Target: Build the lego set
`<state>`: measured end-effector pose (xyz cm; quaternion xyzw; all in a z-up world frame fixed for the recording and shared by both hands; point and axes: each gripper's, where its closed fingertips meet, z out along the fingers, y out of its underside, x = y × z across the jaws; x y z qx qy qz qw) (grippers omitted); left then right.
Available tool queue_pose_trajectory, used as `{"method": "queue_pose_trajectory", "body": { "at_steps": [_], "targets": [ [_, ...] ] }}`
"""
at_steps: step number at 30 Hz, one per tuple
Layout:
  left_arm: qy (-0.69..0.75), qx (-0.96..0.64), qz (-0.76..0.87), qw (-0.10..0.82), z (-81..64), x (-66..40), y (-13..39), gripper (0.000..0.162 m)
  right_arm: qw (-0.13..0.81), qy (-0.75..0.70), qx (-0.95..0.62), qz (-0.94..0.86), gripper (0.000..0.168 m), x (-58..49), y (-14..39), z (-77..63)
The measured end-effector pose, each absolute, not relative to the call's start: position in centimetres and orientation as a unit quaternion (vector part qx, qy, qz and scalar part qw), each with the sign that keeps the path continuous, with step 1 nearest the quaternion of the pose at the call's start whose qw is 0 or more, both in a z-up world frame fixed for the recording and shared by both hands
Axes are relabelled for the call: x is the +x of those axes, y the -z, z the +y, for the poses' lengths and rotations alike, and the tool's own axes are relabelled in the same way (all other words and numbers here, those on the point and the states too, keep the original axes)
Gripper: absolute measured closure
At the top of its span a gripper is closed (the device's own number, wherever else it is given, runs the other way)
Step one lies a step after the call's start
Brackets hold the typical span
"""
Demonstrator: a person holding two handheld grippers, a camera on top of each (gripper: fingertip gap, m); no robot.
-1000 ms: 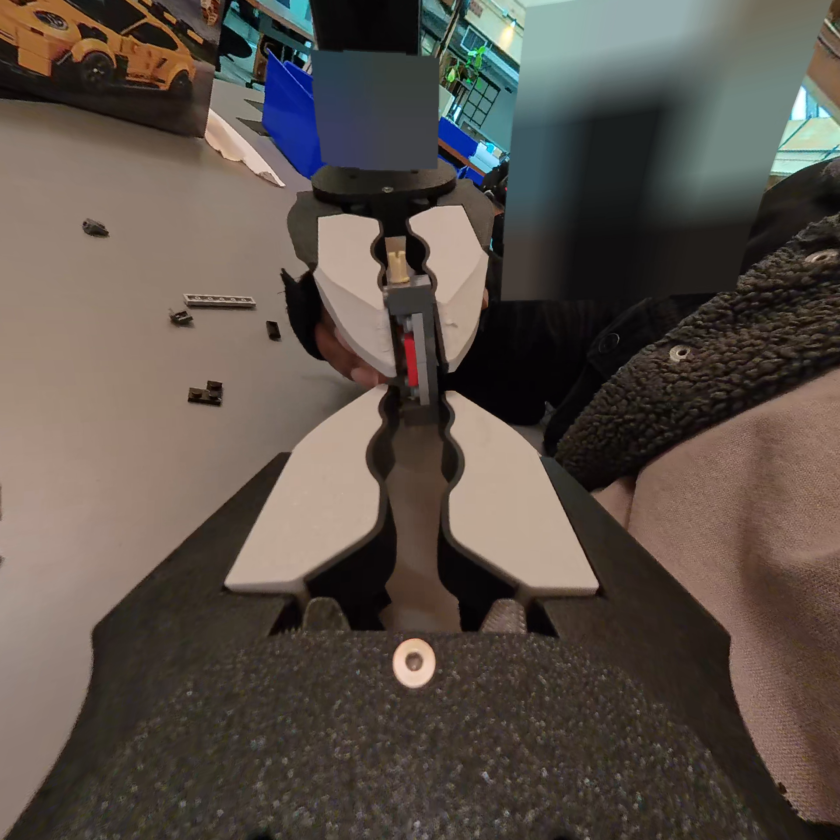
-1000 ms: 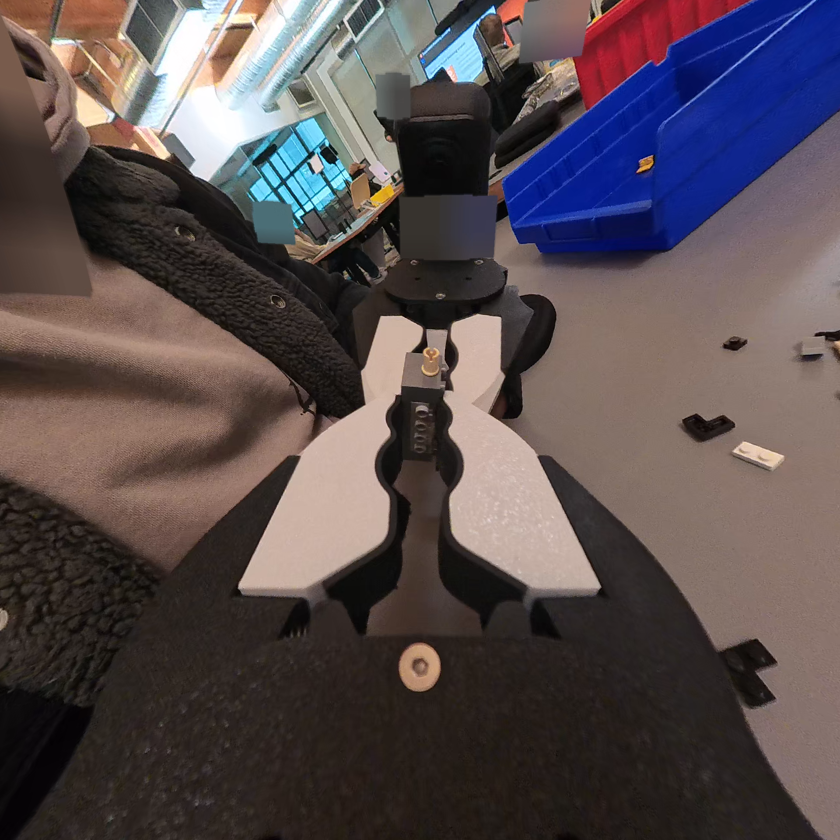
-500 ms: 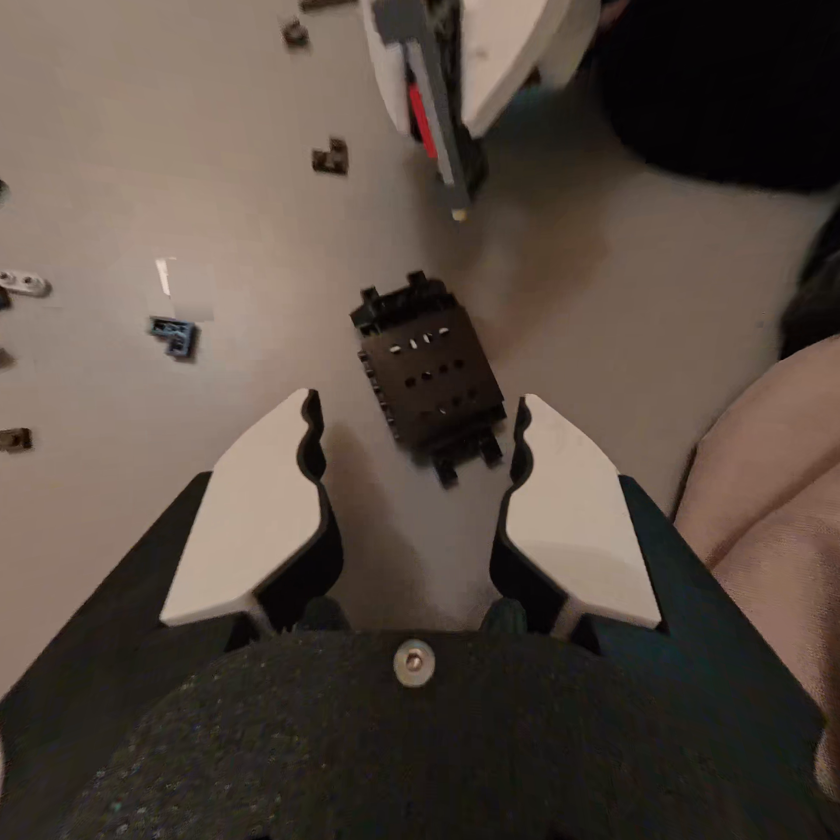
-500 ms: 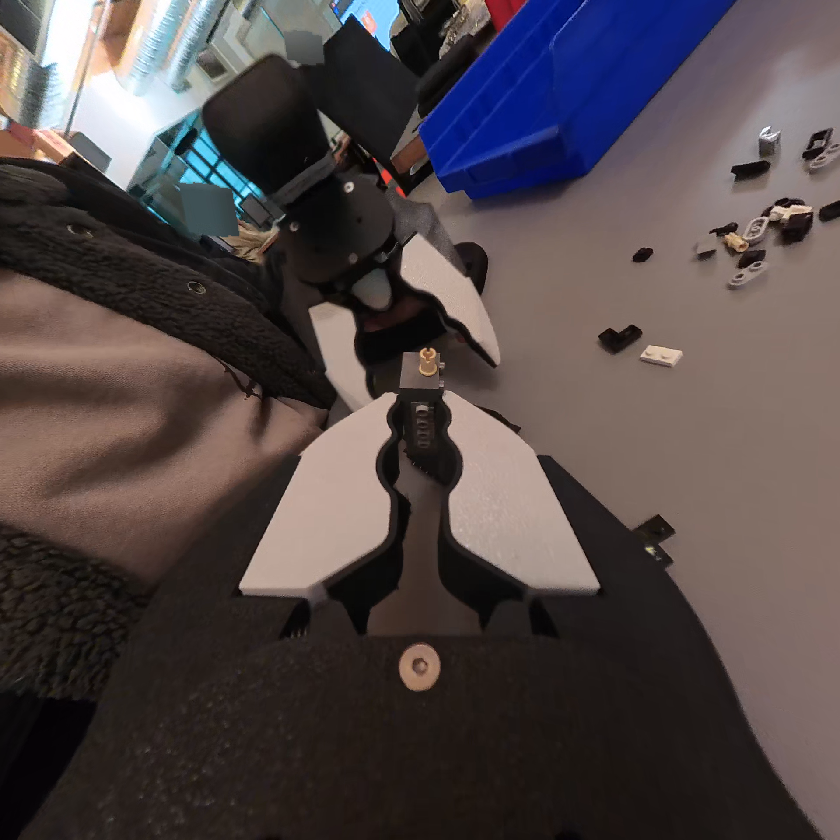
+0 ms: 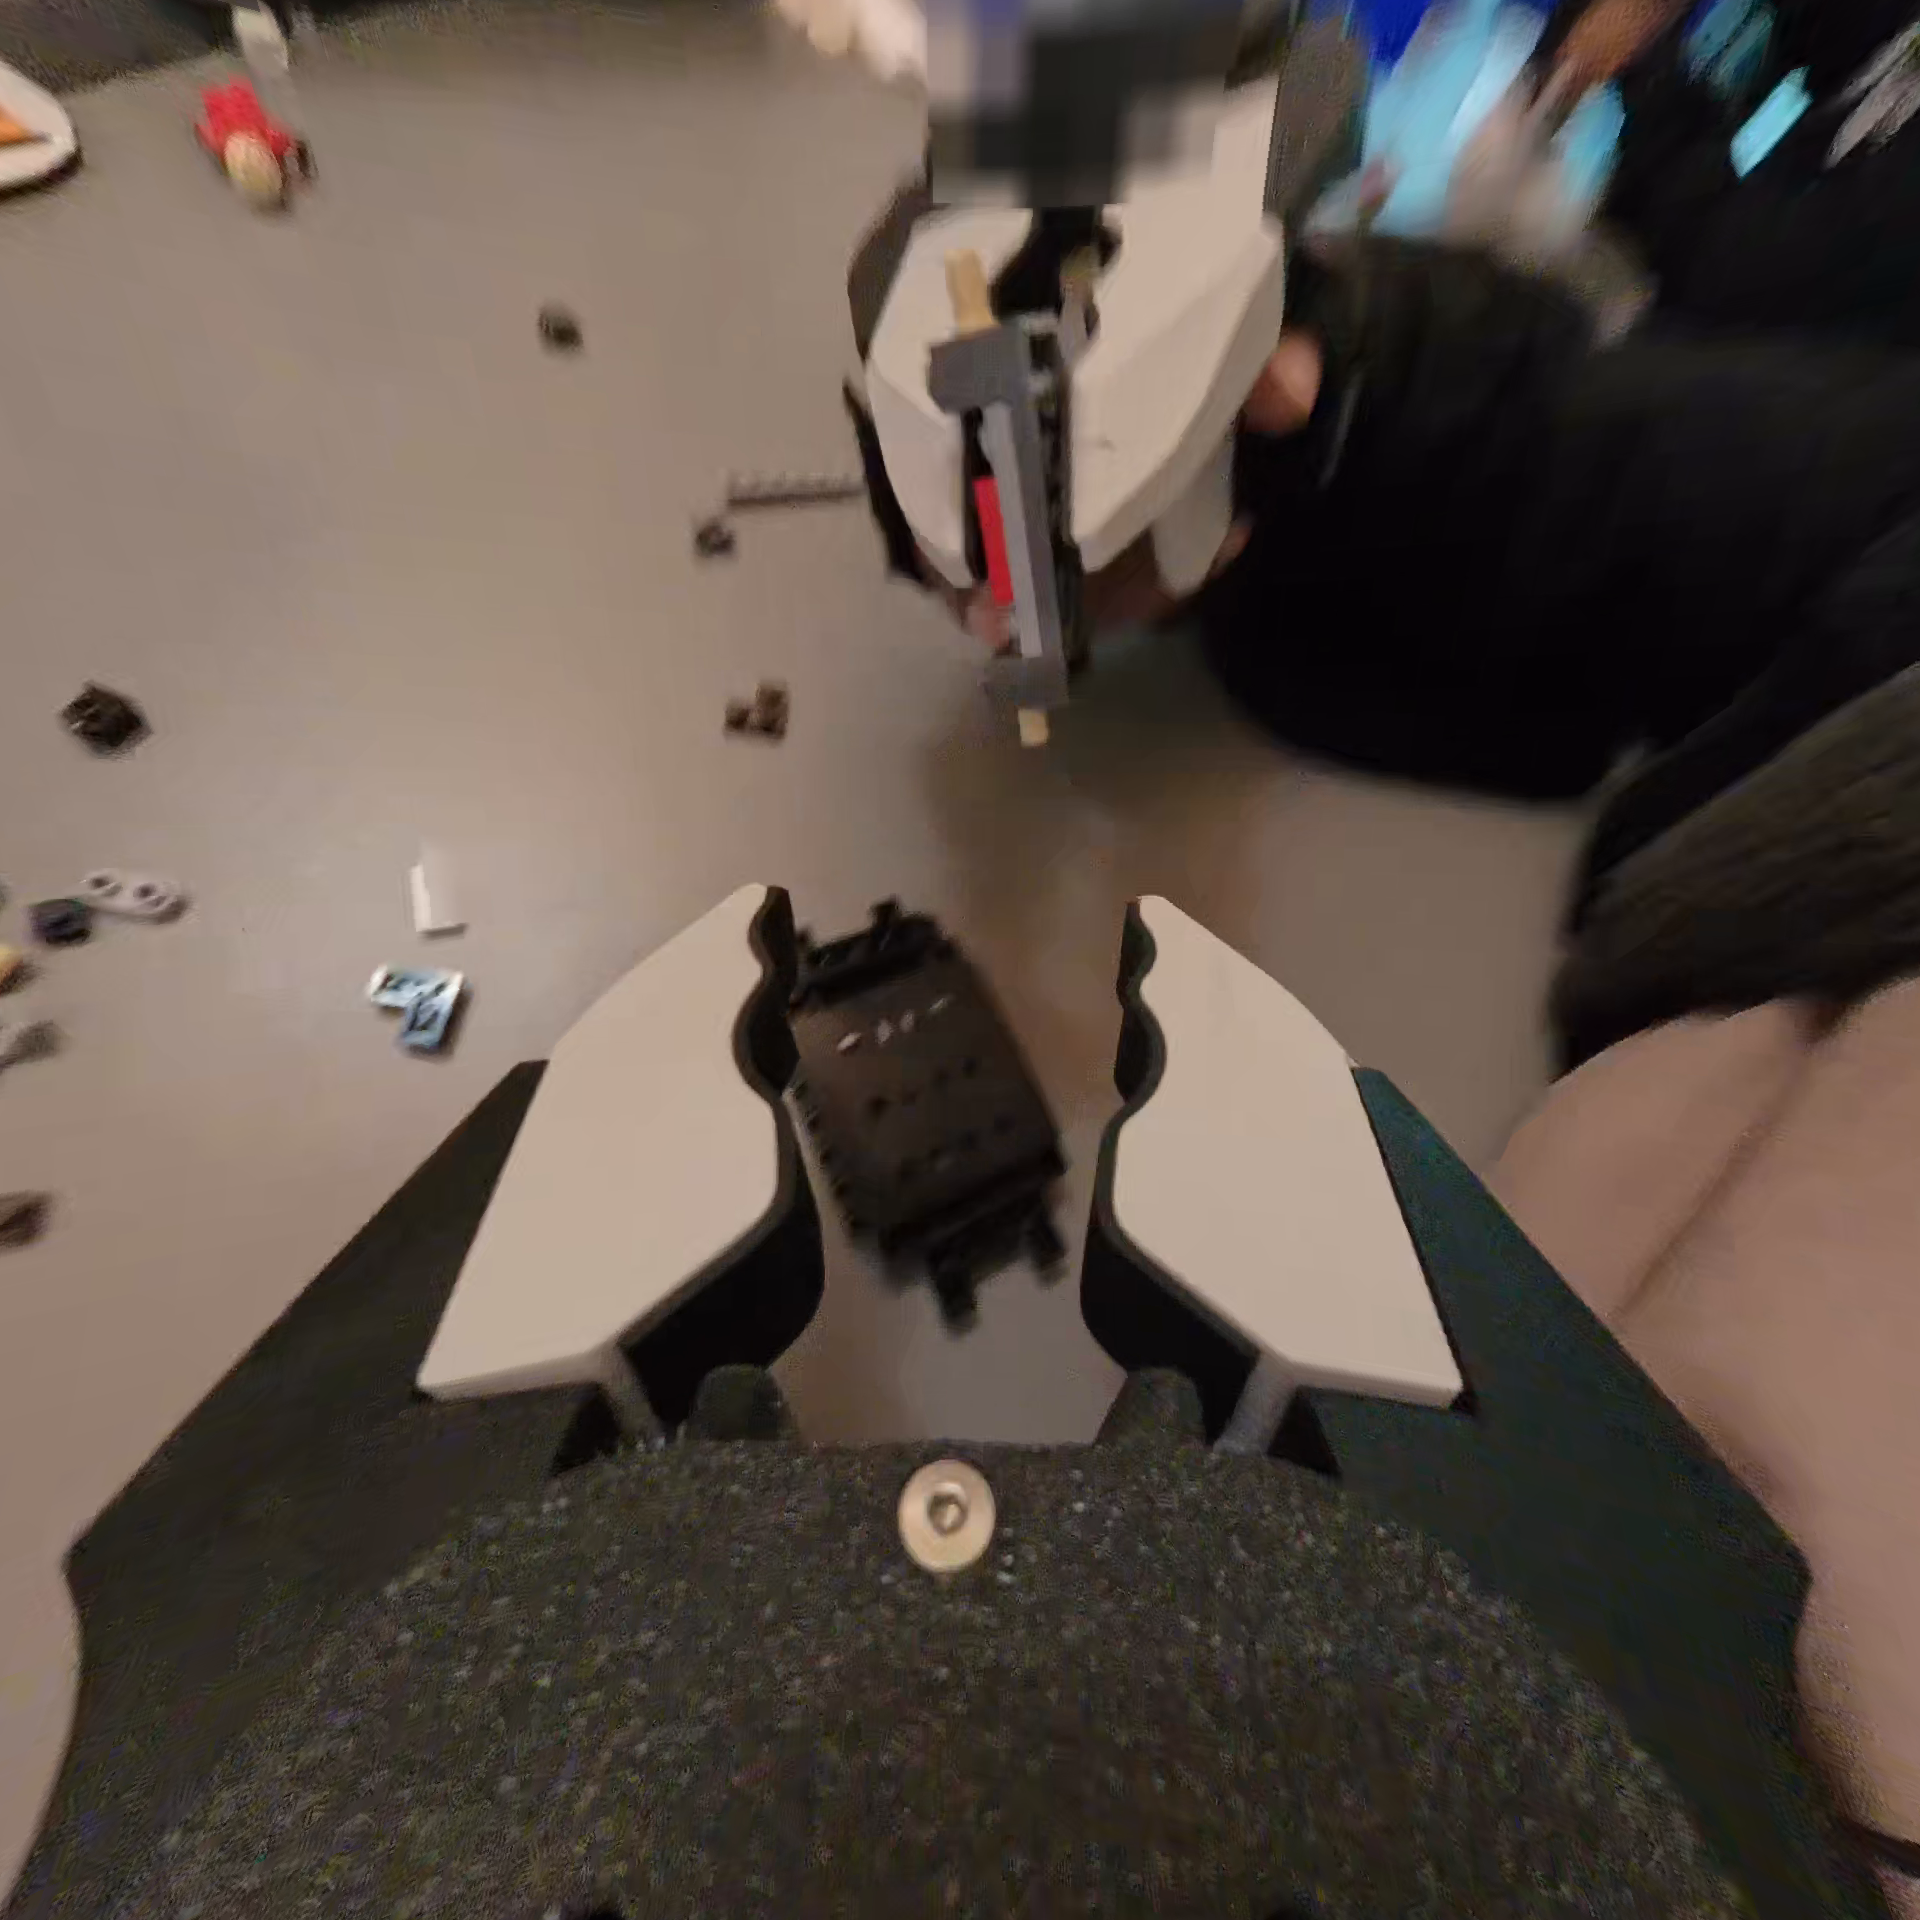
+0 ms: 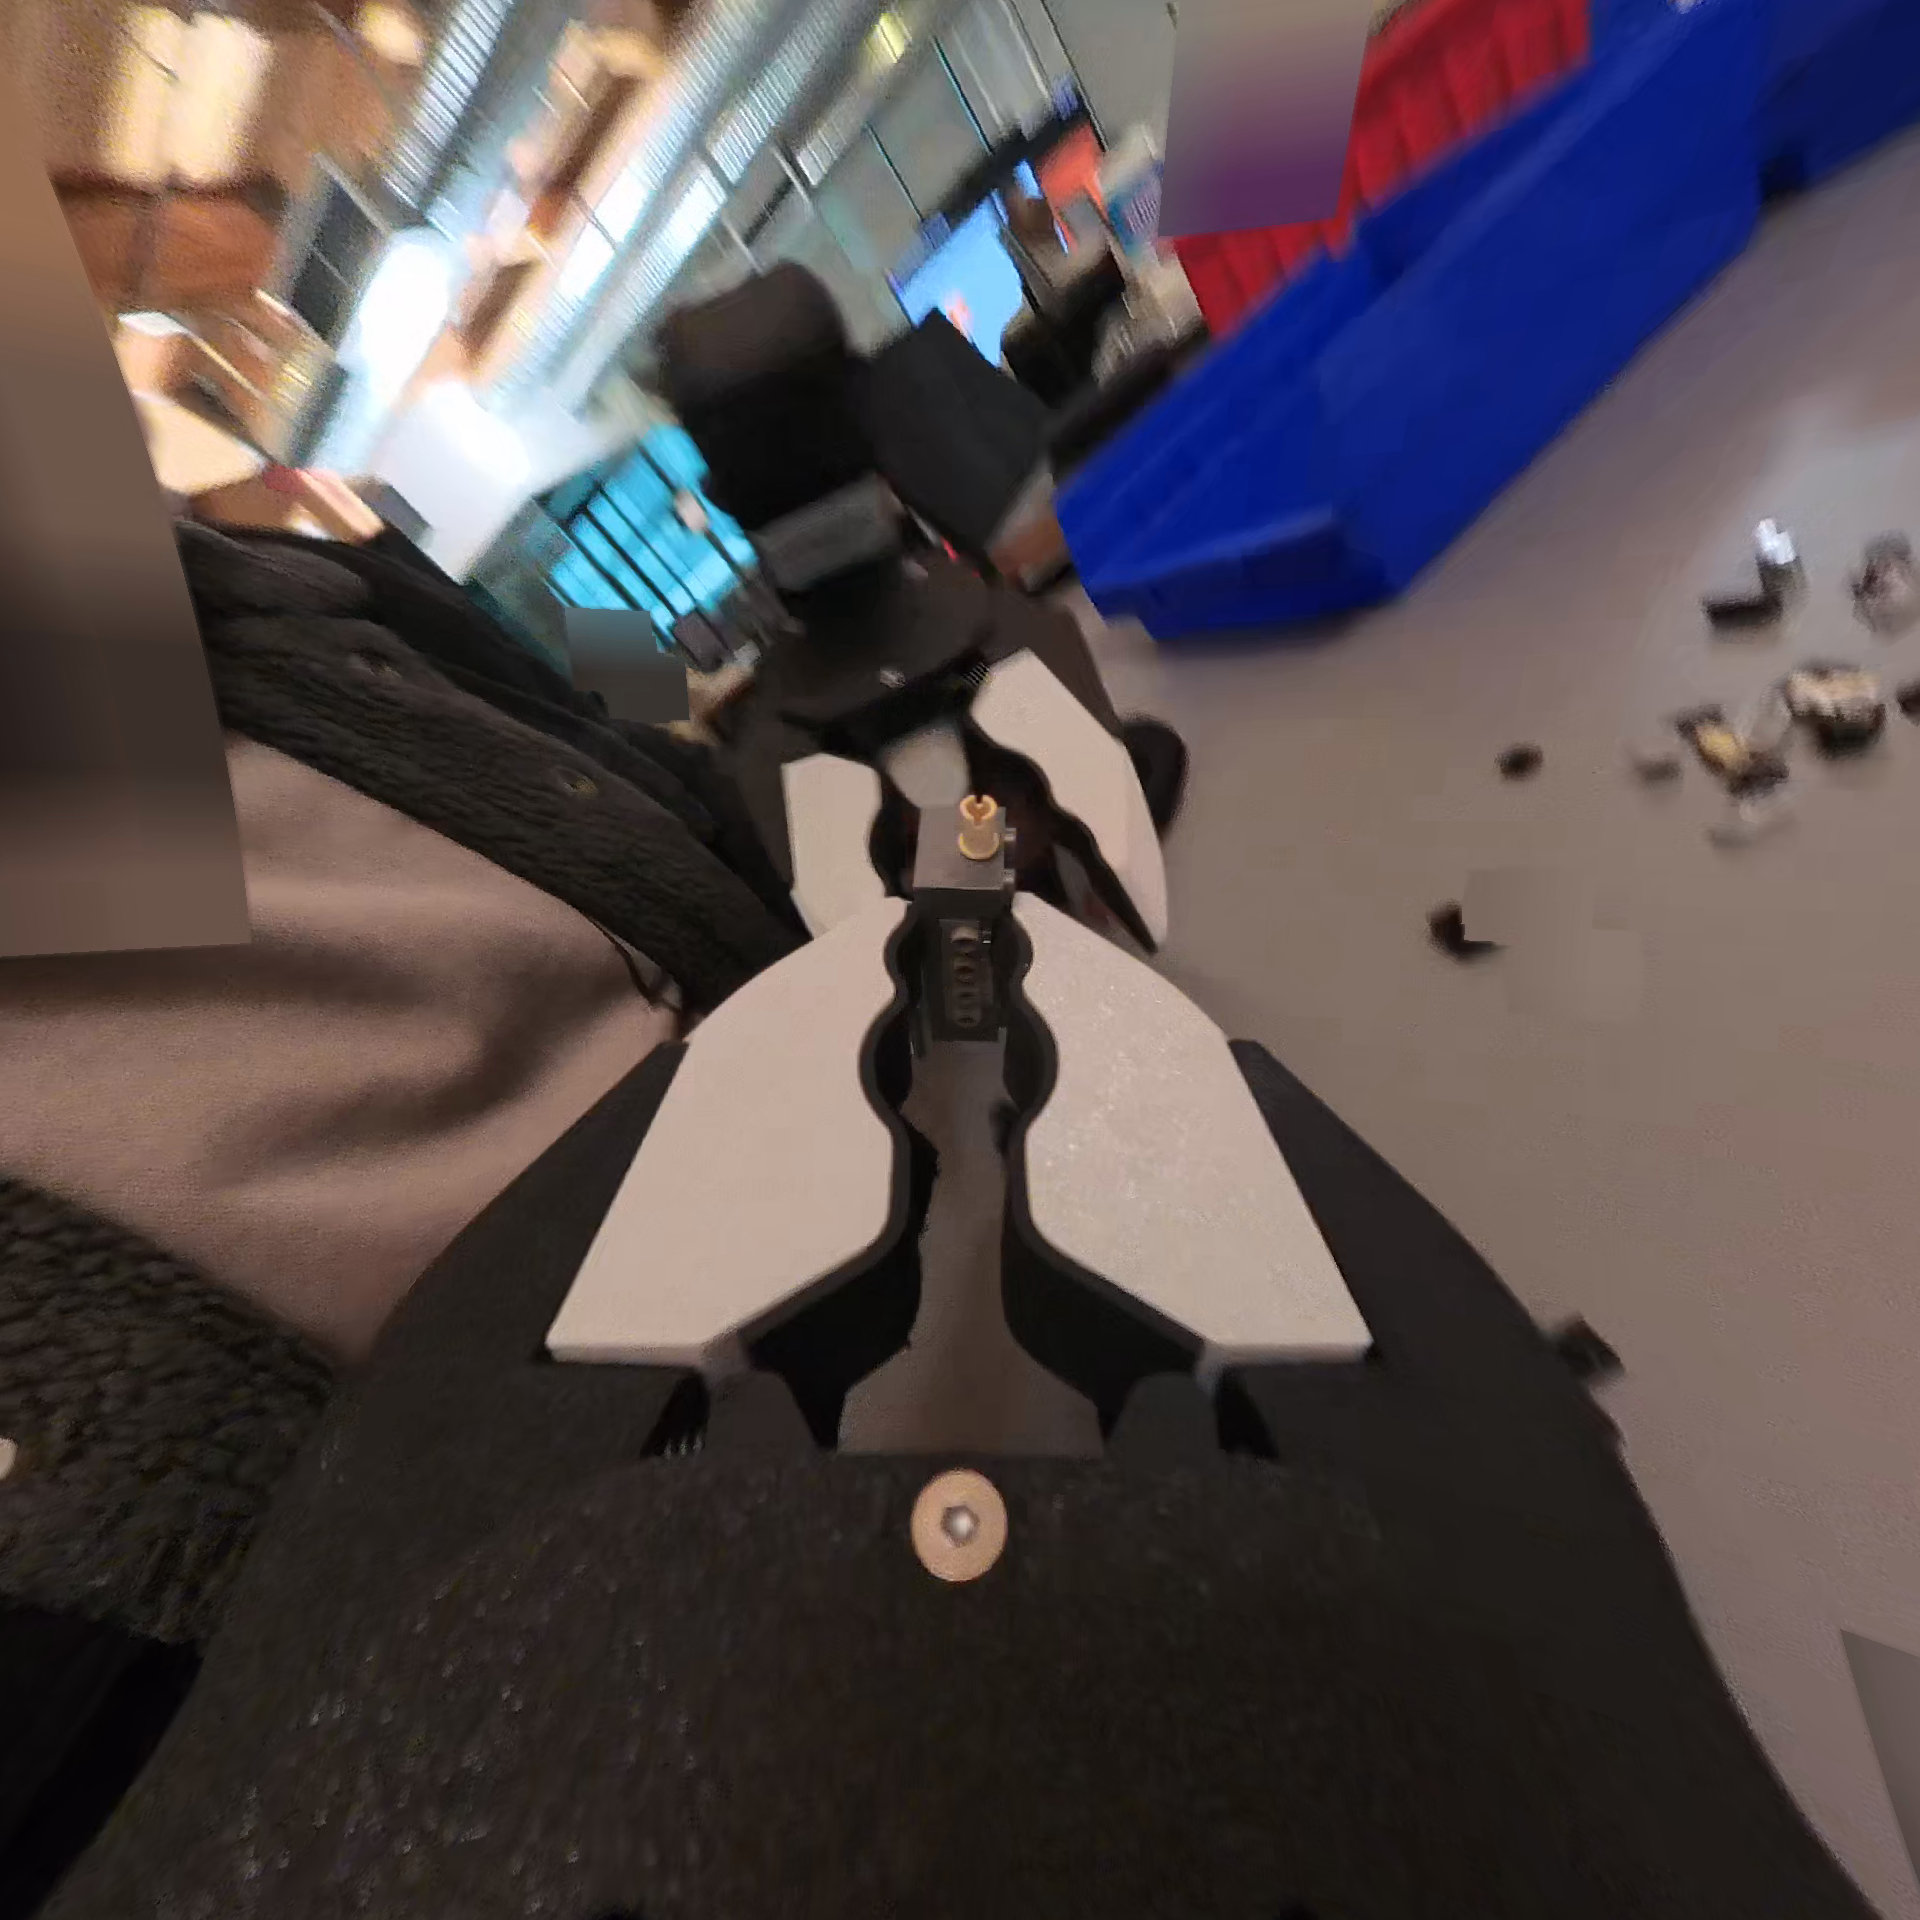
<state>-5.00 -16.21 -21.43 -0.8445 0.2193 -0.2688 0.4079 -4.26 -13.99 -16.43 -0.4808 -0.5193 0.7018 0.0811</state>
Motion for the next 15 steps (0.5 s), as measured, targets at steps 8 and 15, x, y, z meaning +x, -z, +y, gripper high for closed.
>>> {"method": "queue_pose_trajectory", "body": {
  "at_steps": [8,15],
  "targets": [
    [0.482,-0.711,0.106,0.501,-13.9,-4.1,14.7,0.124,0.161,-0.779,-0.459,-0.396,0.156,-5.7,13.1,-12.7],
    [0.448,-0.727,0.165,0.494,-12.8,-4.3,14.7,0.146,0.189,-0.78,-0.456,-0.385,0.156,-5.9,12.9,-12.6]
  ]
}}
